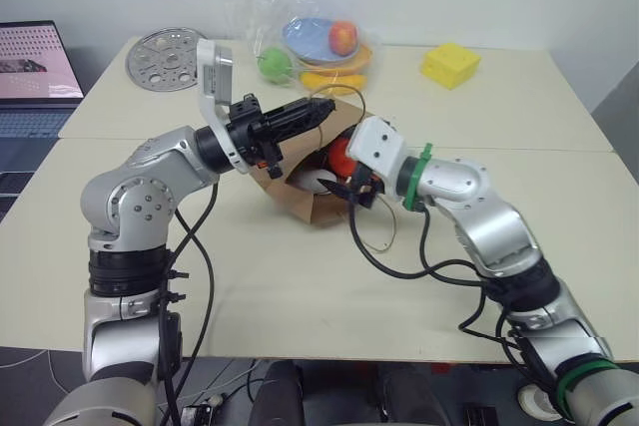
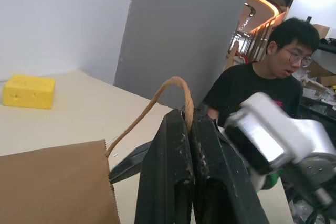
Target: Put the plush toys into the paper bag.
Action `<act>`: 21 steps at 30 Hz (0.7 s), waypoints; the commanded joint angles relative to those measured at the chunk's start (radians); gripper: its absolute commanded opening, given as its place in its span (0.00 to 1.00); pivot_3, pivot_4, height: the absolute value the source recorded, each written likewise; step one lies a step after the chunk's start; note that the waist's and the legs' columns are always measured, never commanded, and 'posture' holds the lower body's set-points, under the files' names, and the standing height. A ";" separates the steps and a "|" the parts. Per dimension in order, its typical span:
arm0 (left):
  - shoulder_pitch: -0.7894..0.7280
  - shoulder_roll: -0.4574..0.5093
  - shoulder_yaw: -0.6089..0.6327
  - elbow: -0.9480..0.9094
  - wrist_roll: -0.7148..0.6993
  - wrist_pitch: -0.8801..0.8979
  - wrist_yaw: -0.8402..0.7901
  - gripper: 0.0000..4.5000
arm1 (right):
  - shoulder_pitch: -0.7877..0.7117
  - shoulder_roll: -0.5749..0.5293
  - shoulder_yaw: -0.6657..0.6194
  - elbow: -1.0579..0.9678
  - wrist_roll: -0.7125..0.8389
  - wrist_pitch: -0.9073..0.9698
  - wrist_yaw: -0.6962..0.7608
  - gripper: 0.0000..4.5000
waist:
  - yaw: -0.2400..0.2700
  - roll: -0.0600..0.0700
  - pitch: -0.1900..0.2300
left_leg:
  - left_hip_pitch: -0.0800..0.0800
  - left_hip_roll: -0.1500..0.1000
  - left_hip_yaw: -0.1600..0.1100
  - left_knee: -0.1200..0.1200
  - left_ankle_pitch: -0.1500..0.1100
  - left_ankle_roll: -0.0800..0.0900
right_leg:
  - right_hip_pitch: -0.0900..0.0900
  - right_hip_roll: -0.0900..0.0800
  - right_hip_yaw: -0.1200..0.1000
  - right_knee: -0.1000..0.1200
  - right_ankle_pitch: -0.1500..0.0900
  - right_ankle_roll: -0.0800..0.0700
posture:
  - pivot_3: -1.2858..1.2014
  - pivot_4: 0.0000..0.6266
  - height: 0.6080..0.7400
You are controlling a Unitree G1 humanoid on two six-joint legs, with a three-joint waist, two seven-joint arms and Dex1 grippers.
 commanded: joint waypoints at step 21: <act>-0.009 0.017 0.024 -0.015 0.020 -0.028 -0.022 0.00 | 0.224 0.058 -0.109 0.177 0.118 0.223 -0.164 0.72 | -0.009 0.000 0.000 | 0.002 0.000 0.003 0.000 0.000 0.000 | 0.000 0.001 0.003 0.001 0.000 0.000 | 0.52 0.24 1.00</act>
